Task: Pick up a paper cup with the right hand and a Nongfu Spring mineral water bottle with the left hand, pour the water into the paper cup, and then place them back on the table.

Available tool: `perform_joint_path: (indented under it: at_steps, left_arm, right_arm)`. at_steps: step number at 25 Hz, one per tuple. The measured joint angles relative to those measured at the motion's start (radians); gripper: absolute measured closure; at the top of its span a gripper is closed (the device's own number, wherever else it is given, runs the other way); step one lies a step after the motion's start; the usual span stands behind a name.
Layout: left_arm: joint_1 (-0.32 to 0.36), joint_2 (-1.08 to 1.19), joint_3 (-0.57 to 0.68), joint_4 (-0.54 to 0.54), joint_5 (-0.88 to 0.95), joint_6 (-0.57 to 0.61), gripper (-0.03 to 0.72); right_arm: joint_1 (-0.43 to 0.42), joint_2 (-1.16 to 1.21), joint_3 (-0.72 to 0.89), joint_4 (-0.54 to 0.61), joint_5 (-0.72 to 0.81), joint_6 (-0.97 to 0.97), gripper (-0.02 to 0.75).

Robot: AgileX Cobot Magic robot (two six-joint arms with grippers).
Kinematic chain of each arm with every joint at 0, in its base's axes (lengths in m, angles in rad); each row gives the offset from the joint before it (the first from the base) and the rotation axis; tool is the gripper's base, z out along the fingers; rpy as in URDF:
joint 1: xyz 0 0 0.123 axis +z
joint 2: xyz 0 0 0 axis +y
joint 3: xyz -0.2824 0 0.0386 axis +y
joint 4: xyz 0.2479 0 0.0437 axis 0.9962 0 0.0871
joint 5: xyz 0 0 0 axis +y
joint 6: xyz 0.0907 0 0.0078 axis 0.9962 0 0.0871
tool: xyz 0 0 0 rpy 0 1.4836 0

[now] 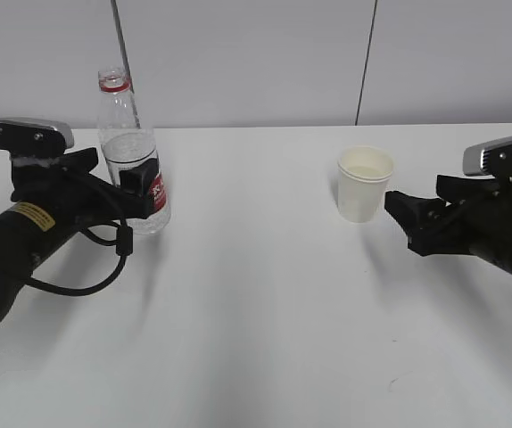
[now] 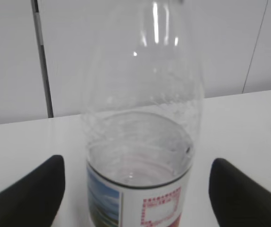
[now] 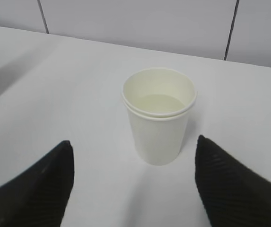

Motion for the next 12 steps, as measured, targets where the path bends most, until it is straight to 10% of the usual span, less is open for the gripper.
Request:
perform_joint_path:
  at_steps: [12]
  left_arm:
    - [0.000,-0.231,0.143,-0.116,0.214,0.004,0.119]
  right_arm:
    - [0.000,-0.211,0.002,-0.046,0.260,0.017,0.144]
